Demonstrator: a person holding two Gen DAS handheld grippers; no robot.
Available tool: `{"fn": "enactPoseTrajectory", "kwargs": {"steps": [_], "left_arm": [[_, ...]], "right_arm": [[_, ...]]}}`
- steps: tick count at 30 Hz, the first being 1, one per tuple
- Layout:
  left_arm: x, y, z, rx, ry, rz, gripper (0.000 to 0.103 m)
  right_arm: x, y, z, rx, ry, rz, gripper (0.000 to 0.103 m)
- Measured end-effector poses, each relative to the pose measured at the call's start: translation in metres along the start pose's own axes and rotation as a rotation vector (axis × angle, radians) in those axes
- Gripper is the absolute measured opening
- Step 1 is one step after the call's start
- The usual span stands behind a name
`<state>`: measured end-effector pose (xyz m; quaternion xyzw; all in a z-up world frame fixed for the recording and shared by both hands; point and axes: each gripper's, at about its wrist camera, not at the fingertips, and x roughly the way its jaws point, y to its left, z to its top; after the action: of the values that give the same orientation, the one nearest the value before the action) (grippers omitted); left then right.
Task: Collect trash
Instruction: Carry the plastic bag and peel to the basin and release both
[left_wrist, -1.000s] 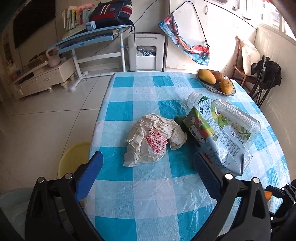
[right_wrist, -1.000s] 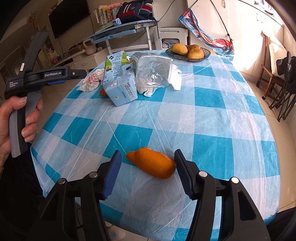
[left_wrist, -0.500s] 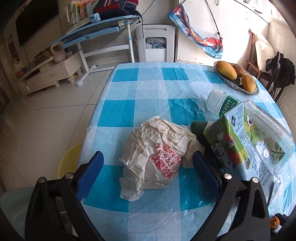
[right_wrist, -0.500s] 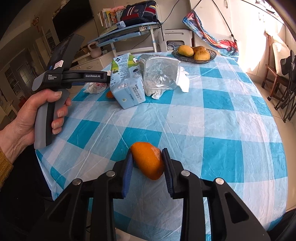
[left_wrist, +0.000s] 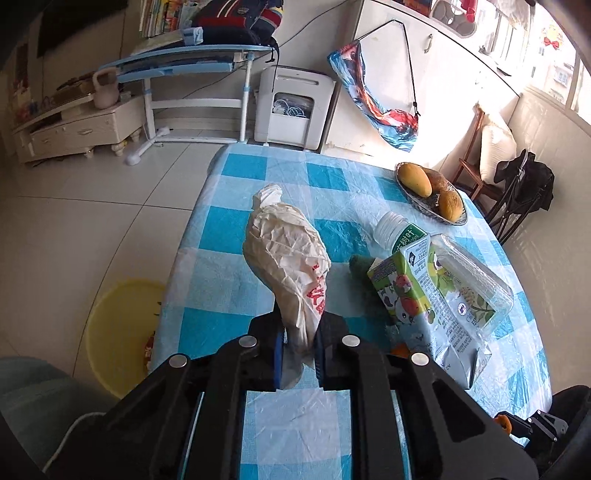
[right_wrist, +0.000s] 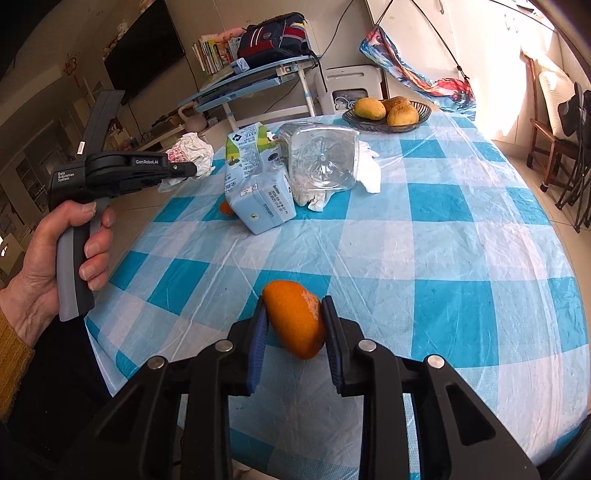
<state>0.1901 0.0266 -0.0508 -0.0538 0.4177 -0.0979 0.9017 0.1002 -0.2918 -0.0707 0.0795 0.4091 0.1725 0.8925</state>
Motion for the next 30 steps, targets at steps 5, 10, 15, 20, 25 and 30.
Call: {"fn": "enactPoseTrajectory", "kwargs": {"steps": [5, 10, 15, 20, 25, 30], "left_arm": [[-0.018, 0.020, -0.005, -0.040, -0.021, 0.003, 0.013], [-0.038, 0.034, -0.005, -0.072, -0.059, -0.005, 0.013], [-0.050, 0.043, 0.006, -0.054, -0.068, 0.015, 0.013], [-0.076, 0.068, 0.034, 0.017, -0.110, 0.099, 0.013], [-0.078, 0.119, 0.031, -0.067, -0.102, 0.131, 0.013], [-0.076, 0.151, 0.030, -0.193, -0.096, 0.112, 0.013]], "right_arm": [[0.002, 0.013, -0.001, -0.031, -0.002, 0.011, 0.029], [0.001, 0.025, -0.003, -0.061, -0.010, 0.017, 0.029], [-0.001, 0.035, -0.002, -0.087, -0.016, 0.022, 0.029], [0.004, 0.053, 0.002, -0.125, -0.008, 0.054, 0.029], [0.017, 0.082, 0.023, -0.163, -0.029, 0.103, 0.029], [0.039, 0.124, 0.063, -0.216, -0.072, 0.177, 0.029]]}}
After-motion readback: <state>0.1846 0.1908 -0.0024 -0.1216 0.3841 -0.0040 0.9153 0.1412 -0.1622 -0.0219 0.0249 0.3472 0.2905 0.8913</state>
